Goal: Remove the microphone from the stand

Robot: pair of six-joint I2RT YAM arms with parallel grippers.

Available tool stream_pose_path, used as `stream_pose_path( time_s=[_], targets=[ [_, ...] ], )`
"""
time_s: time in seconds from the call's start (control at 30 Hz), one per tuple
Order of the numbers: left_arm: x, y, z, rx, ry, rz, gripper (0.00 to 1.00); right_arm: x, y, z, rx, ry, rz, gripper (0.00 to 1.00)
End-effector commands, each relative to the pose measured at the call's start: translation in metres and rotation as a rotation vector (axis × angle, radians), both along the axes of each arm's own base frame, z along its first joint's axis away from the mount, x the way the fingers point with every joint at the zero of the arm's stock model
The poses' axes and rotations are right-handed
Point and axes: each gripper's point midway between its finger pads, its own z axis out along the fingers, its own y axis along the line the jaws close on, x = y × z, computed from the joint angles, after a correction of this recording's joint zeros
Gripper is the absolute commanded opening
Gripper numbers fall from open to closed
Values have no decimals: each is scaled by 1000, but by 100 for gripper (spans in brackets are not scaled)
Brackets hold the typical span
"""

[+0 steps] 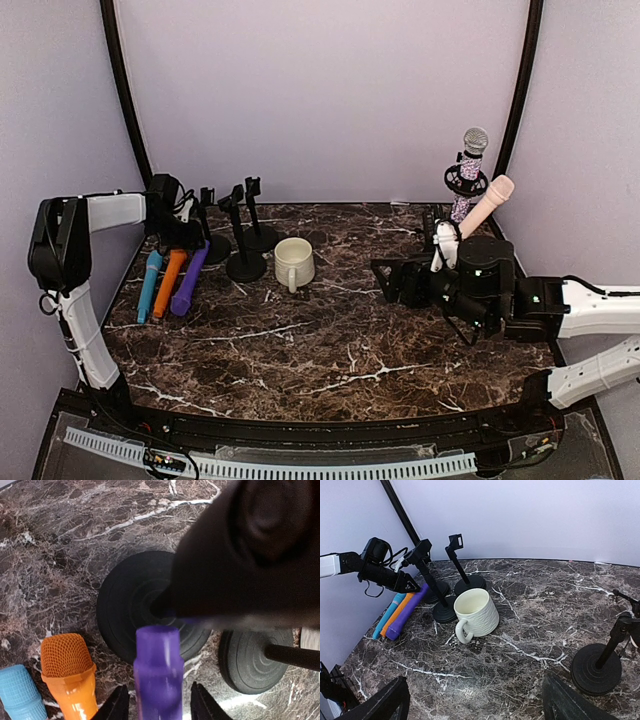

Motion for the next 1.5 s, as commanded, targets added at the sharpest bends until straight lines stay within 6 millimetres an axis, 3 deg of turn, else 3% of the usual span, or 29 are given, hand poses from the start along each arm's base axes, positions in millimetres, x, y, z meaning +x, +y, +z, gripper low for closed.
stream_pose_path(
  time_s=[0.0, 0.23, 0.33, 0.43, 0.47, 0.5, 0.53, 0.57, 0.6, 0.63, 0.67, 0.87, 1.0, 1.07, 1.13, 1.3, 1.47],
  targets=[
    [-14, 7, -31, 39, 72, 3, 47, 2, -12, 9, 64, -5, -47, 93],
    [-14, 8, -29, 41, 50, -1, 50, 1, -24, 7, 78, 4, -78, 93],
    [-12, 4, -8, 17, -29, -3, 54, 1, -32, 7, 54, 3, -102, 93],
    [-10, 4, 29, 5, -146, -3, 59, 2, -43, 11, 35, -3, -137, 94],
    [-14, 5, 31, 12, -155, 2, 62, 3, -48, 10, 20, -2, -152, 95],
    [-14, 6, 50, 12, -209, 5, 62, 3, -54, 12, 13, -4, -166, 97],
    [-19, 8, 52, 20, -219, 12, 64, 4, -59, 14, 4, -4, -182, 98],
    [-20, 9, 71, 19, -281, 16, 64, 4, -65, 14, -7, 0, -193, 98],
    [-27, 11, 70, 24, -286, 19, 66, 5, -71, 15, -17, 5, -207, 99],
    [-30, 11, 89, 19, -342, 21, 66, 7, -78, 16, -28, 12, -224, 99],
    [-36, 11, 90, 16, -348, 19, 67, 8, -86, 16, -40, 20, -242, 99],
    [-66, 2, 159, -39, -530, -25, 70, 16, -133, 20, -77, 94, -344, 99],
    [-87, -12, 210, -112, -669, -96, 72, 26, -144, 8, -106, 176, -351, 99],
    [-94, -16, 223, -130, -718, -118, 72, 33, -146, 3, -115, 207, -346, 99],
    [-99, -18, 226, -133, -753, -132, 72, 40, -153, 5, -110, 230, -374, 99],
    [-108, -14, 207, -111, -804, -129, 73, 58, -168, 27, -59, 225, -404, 99],
    [-112, -5, 210, -62, -819, -101, 75, 82, -182, 26, -20, 220, -443, 99]
  ],
)
